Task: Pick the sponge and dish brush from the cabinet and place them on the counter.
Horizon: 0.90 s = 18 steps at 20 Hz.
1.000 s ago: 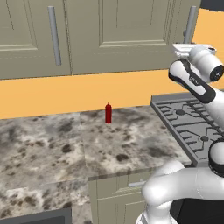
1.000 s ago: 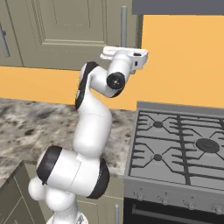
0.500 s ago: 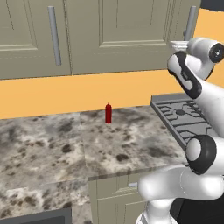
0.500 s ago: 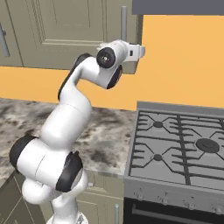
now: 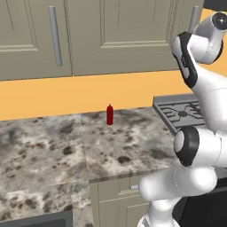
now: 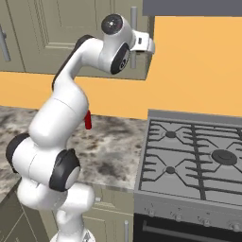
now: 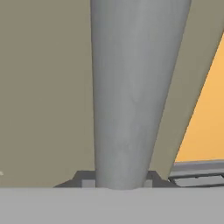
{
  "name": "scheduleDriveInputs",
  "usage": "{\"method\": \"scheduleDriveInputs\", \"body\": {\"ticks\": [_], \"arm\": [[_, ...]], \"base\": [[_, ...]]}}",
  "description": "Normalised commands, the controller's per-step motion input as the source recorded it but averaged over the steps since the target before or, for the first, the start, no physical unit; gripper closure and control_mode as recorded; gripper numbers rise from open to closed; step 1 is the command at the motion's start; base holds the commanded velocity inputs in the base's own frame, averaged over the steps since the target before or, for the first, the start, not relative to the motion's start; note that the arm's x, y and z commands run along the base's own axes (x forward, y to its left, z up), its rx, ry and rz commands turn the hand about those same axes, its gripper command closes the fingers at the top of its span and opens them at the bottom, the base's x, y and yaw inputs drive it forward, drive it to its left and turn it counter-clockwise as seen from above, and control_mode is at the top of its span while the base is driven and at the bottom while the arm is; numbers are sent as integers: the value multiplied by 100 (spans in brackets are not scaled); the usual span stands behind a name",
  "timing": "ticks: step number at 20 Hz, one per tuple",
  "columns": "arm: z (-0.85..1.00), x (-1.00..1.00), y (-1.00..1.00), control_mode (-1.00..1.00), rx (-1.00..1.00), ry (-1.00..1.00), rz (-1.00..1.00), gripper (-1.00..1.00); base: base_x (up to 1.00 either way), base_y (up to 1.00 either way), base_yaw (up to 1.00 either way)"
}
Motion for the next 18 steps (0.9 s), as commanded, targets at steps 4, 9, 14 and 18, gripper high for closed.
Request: {"method": "scheduleDriveInputs", "body": {"ticks": [4,9,14,18], "arm": [[-33,-49,20,-100,-5,1,2,100],[-33,-71,52,-100,-10,-3,1,100],[-25,-72,68,-100,-18,-9,-1,100],[-27,-64,66,-100,-19,-7,-9,100]], "base": [[0,0,0],[0,0,0],[0,0,0],[0,0,0]]}}
